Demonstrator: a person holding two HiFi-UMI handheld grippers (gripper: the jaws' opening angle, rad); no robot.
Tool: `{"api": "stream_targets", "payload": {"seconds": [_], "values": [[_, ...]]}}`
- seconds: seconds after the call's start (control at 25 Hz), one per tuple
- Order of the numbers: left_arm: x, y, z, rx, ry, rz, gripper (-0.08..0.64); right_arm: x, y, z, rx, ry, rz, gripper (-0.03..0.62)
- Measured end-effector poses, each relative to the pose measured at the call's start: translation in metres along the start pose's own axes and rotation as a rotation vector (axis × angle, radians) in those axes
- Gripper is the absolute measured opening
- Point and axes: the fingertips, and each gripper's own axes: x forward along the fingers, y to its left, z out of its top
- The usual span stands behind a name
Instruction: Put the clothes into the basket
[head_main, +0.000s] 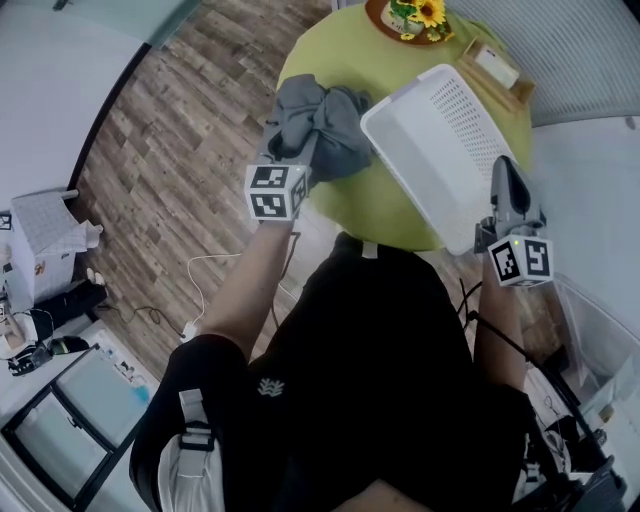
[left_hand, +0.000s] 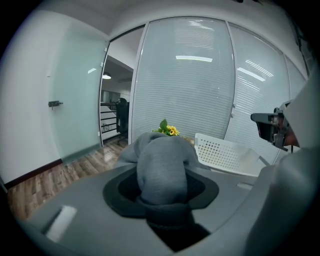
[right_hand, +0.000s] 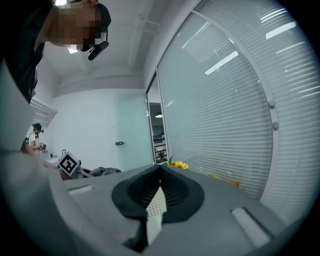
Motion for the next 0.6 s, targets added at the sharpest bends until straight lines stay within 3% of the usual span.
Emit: {"api": "stream_targets", "payload": {"seconds": [0.6], "values": [[-0.043, -0.018, 0.084, 0.048, -0.148, 0.055, 0.173, -0.028, -0.012, 0.030, -0.001, -0.078, 0.015, 0.002]]}}
